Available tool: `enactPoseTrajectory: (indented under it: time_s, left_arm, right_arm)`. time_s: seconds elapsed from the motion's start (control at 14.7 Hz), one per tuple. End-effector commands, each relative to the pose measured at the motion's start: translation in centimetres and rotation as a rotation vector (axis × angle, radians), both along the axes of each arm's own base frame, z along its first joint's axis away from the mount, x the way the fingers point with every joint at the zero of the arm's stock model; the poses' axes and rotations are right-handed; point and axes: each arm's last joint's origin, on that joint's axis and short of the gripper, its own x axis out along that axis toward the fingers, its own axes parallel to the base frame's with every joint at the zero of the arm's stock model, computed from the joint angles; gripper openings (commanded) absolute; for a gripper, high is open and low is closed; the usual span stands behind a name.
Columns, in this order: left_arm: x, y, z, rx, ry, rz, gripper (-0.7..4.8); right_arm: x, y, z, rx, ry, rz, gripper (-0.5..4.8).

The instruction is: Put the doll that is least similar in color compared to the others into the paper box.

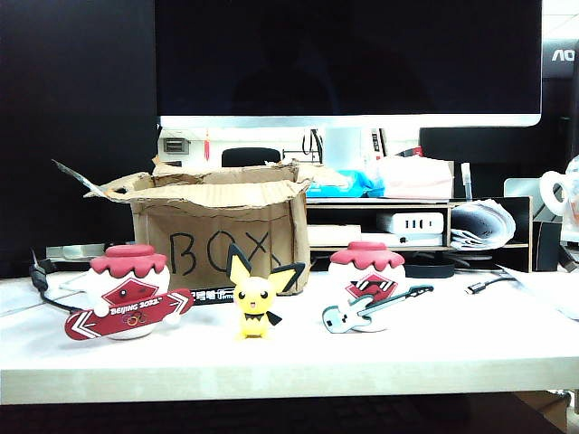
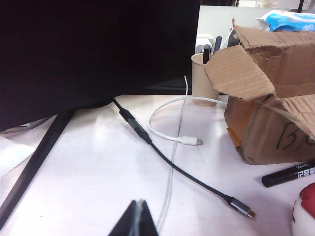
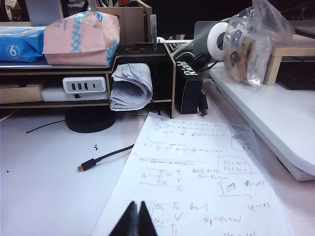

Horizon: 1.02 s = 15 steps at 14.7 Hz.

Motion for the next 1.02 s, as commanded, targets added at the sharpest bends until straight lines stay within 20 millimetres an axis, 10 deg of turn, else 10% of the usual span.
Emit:
enactPoseTrajectory:
  time_s: [0.07,1.02]
  left_arm:
    - [0.0,-0.1,0.1,0.001,-0.006,-0.009,-0.05]
    - [-0.7,-6.0,-2.0,0.072,0.241,-0.589,-0.05]
  right_arm:
    - [0.0,0.0,0.1,-0.001,-0.015,0.000,-0.01]
    - [-0.3,1.5,0.1,0.133,0.011,0.517,0.00]
